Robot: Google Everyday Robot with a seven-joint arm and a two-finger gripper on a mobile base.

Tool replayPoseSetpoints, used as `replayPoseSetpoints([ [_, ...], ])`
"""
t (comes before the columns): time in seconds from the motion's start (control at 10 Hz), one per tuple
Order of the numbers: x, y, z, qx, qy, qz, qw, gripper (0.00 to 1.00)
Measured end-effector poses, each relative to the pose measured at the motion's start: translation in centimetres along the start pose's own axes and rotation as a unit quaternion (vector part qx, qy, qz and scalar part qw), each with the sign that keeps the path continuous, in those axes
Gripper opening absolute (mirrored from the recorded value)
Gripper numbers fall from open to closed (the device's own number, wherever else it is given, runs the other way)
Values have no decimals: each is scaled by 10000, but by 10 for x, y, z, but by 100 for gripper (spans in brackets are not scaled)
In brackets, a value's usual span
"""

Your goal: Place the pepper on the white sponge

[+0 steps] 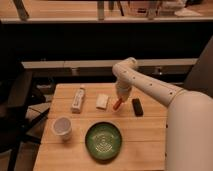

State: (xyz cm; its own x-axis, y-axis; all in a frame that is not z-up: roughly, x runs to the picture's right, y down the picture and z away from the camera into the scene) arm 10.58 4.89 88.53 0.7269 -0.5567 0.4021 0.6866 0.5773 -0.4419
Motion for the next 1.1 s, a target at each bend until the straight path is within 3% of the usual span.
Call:
replayPoseSetpoints([
  [1.1,-9,-50,3,166,181,-373,9990,0],
])
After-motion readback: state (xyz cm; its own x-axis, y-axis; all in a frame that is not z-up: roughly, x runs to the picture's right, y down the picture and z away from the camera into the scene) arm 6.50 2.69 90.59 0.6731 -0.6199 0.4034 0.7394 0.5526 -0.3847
